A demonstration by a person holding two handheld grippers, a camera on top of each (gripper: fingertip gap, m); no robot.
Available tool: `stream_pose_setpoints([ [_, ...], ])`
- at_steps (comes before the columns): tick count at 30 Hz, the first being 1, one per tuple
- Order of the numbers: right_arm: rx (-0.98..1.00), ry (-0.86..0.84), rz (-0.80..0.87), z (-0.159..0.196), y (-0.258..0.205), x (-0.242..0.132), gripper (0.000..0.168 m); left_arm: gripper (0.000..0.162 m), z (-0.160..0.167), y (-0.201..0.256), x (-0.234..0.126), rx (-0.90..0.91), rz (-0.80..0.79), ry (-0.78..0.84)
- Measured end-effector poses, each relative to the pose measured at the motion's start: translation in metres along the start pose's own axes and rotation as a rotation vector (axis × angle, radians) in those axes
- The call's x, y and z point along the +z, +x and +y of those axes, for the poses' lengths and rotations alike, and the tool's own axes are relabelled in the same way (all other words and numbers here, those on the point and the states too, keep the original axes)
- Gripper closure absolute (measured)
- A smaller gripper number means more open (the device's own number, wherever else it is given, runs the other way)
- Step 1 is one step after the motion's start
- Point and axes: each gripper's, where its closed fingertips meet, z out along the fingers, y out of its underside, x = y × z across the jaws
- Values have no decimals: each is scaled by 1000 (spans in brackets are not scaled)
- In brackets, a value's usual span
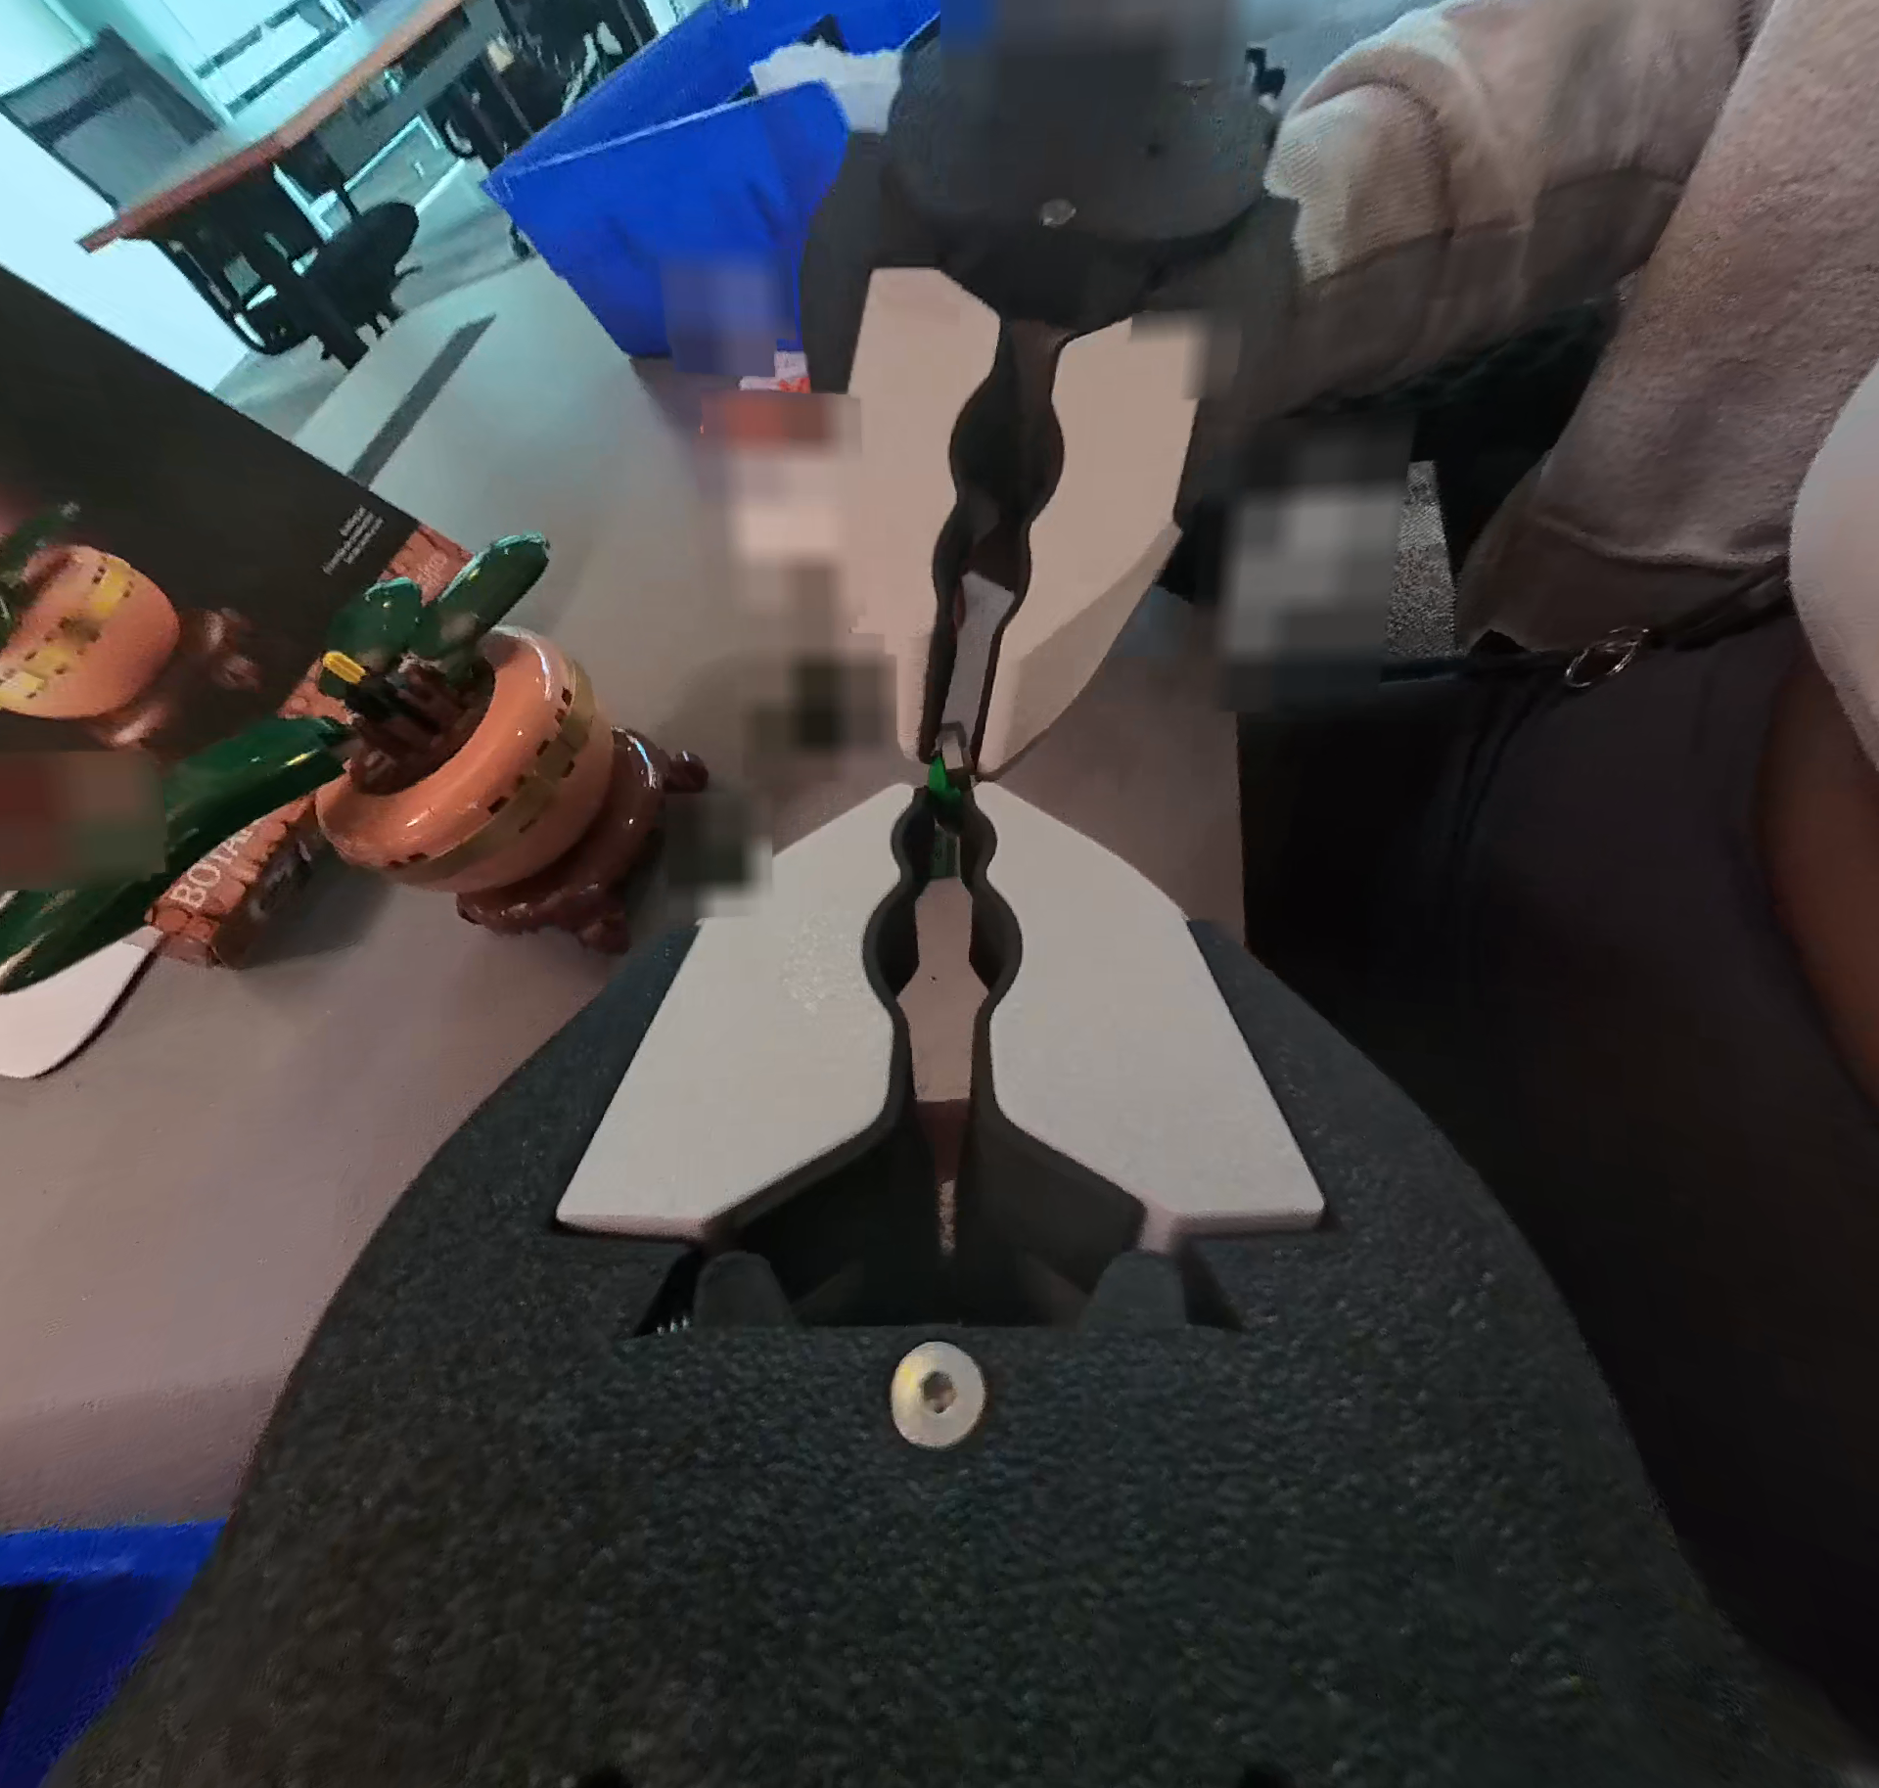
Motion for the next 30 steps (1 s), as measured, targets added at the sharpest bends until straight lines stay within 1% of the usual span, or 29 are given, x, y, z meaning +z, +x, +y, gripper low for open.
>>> stream_pose_setpoints([
  [3, -93, -54, 61, 3, 2, 0, 162, 158, 2, -2, 1, 10, -26, -44],
  [6, -256, -112, 143, 4, 5, 0, 162, 158, 2, -5, 2, -28, -50, -58],
  [9, -477, -188, 219, 9, 6, 1, 163, 158, 5, -7, 4, -114, -52, -63],
  [11, -552, -213, 247, 13, 4, 2, 163, 158, 9, -6, 5, -172, -43, -69],
  [13, -639, -245, 270, 17, 4, 3, 162, 158, 12, -7, 8, -253, -29, -48],
  [15, -794, -301, 303, 21, 3, 4, 161, 158, 16, -6, 10, -362, 8, -18],
  [17, -865, -333, 300, 25, -1, 6, 163, 158, 21, -3, 13, -459, 53, 0],
  [18, -895, -331, 286, 26, -5, 6, 165, 158, 21, -6, 13, -492, 49, 16],
  [19, -910, -362, 171, 38, -20, 11, 167, 159, 13, -14, 8, -539, 33, 82],
  [20, -933, -378, 139, 46, -30, 15, 168, 159, 4, -24, 1, -587, 31, 152],
  [21, -947, -377, 177, 46, -26, 15, 168, 159, 6, -29, -3, -573, 9, 134],
  [22, -926, -411, 213, 46, -12, 10, 168, 159, 14, -31, -3, -521, -24, 83],
  [23, -843, -411, 232, 43, 1, 3, 168, 158, 19, -27, -1, -506, -21, 57],
  [24, -709, -358, 222, 37, 5, 0, 168, 159, 24, -23, 2, -501, -20, 35],
  [26, -360, -225, 162, 25, 7, -2, 168, 158, 34, -26, 5, -390, -91, -20],
  [27, -201, -222, 101, 28, 6, 0, 161, 158, 33, -26, 6, -352, -109, -26],
  [28, -109, -228, 87, 31, 10, 0, 152, 158, 31, -25, 8, -321, -115, -29],
  [30, -88, -243, 127, 34, 21, 0, 151, 158, 32, -22, 12, -255, -128, -52],
])
